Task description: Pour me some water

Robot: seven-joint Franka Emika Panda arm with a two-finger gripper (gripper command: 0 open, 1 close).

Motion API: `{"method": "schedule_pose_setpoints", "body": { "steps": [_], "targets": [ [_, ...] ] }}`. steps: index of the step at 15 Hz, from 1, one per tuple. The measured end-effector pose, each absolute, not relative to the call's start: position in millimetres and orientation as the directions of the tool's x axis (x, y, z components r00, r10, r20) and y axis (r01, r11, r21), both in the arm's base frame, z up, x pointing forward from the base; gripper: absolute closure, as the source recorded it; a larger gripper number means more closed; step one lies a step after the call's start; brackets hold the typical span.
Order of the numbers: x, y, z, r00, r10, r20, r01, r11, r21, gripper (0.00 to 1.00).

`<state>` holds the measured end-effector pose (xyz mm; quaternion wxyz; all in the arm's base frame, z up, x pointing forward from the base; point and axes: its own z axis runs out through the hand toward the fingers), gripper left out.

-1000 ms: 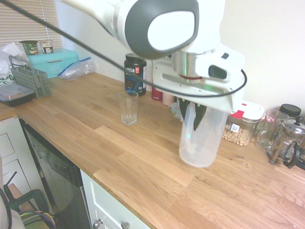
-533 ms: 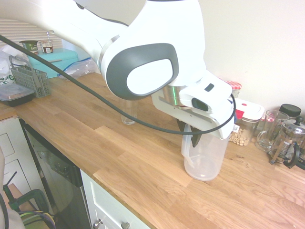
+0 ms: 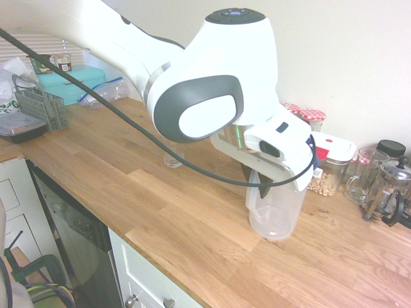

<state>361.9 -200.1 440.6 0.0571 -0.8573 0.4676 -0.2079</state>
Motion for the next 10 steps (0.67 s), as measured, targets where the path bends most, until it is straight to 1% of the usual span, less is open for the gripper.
{"method": "schedule_pose_setpoints", "body": {
  "steps": [6, 10],
  "targets": [
    [366.8, -206.7, 434.7, 0.488, -0.826, 0.282, -0.783, -0.557, -0.276, 0.0],
    [360.8, -214.1, 447.9, 0.54, -0.804, 0.249, -0.784, -0.588, -0.199, 0.0]
  ]
}}
